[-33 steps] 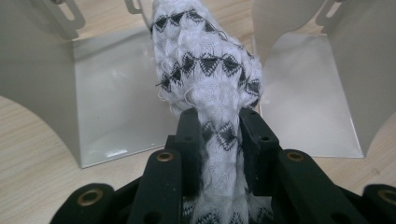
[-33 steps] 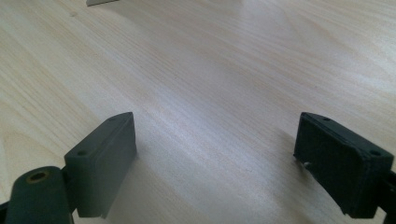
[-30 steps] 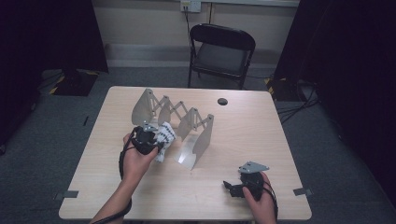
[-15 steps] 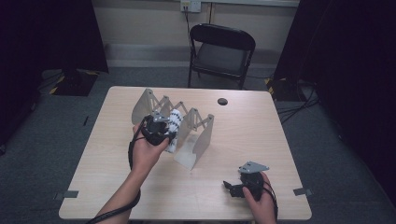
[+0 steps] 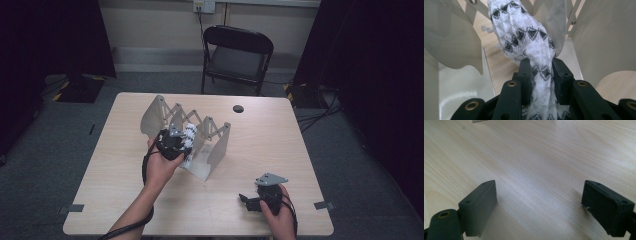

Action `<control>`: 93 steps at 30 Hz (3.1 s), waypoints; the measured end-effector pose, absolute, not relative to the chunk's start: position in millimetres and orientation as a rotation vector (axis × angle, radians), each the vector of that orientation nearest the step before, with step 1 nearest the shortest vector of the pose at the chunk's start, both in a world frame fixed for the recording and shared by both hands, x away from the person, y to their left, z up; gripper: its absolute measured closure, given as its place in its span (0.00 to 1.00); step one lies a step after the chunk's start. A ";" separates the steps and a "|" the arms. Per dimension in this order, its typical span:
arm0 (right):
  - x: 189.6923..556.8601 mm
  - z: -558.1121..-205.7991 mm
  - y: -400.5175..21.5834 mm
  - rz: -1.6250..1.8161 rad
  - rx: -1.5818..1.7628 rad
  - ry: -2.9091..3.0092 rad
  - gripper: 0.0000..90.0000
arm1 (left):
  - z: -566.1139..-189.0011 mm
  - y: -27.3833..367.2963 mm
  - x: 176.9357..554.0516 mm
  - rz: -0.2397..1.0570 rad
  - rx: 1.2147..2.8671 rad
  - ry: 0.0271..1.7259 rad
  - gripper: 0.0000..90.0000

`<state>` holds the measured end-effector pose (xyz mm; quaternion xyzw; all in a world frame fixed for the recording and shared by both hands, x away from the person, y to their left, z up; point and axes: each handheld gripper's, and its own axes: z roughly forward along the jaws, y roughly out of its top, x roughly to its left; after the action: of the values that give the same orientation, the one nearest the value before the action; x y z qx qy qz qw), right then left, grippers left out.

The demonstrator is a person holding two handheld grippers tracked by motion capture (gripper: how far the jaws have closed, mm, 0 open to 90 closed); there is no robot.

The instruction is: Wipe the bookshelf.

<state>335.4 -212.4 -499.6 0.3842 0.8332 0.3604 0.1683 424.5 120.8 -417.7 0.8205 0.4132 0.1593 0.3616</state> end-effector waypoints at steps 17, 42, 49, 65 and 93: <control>335.3 -499.6 -212.2 1.026 1.088 2.372 0.14 | -471.7 125.7 430.8 0.347 2.140 1.127 0.75; 334.4 -499.7 -211.5 1.031 1.086 2.373 0.14 | -477.5 150.3 404.7 0.391 2.139 1.201 0.47; 334.4 -499.6 -211.5 1.029 1.086 2.374 0.13 | -478.0 147.5 421.7 0.404 2.135 1.215 0.51; 333.6 -499.5 -211.3 1.029 1.085 2.377 0.13 | -482.6 129.0 423.7 0.467 2.190 1.141 0.65; 333.6 -499.5 -211.3 1.029 1.085 2.377 0.13 | -395.8 124.9 429.9 0.483 2.110 0.983 0.79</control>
<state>333.6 -211.3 -499.5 0.3810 0.8347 0.3613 0.1662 429.9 124.9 -395.8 0.8235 0.3837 0.1884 0.3730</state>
